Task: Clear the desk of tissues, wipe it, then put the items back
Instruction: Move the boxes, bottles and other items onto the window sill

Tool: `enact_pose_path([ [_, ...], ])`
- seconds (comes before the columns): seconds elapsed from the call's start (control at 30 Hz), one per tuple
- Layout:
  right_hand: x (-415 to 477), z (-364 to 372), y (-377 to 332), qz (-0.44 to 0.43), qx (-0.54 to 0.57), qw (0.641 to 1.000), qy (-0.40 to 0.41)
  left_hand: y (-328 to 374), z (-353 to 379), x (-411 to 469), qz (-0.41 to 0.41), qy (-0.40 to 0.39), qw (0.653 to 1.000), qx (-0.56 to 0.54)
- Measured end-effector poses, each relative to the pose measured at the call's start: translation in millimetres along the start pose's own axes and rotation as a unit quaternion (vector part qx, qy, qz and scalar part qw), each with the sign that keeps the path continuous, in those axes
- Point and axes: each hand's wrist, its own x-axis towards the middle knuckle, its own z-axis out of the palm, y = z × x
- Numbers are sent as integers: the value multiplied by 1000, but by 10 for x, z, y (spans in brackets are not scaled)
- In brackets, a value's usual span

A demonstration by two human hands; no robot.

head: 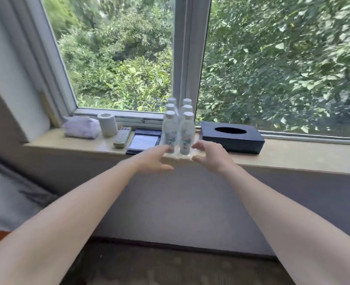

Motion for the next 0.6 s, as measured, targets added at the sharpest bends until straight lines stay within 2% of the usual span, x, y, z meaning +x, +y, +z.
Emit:
enact_pose_path([
  [0.13,307,208,-502,-76,10,996,-33,-526,-202,-417,-99,60,993,-3],
  [0.3,687,557,-1196,-173,28,981,-79,-1041,-387,-1054,-229,125,965,26],
  [0.43,872,851,-1811,-258,14,958,-126,-1326,-491,-1629,-335,157,927,62],
  [0.6,858,1224,-2645,-362,0,914,-186,-1452,-485,-2486,-454,211,864,46],
])
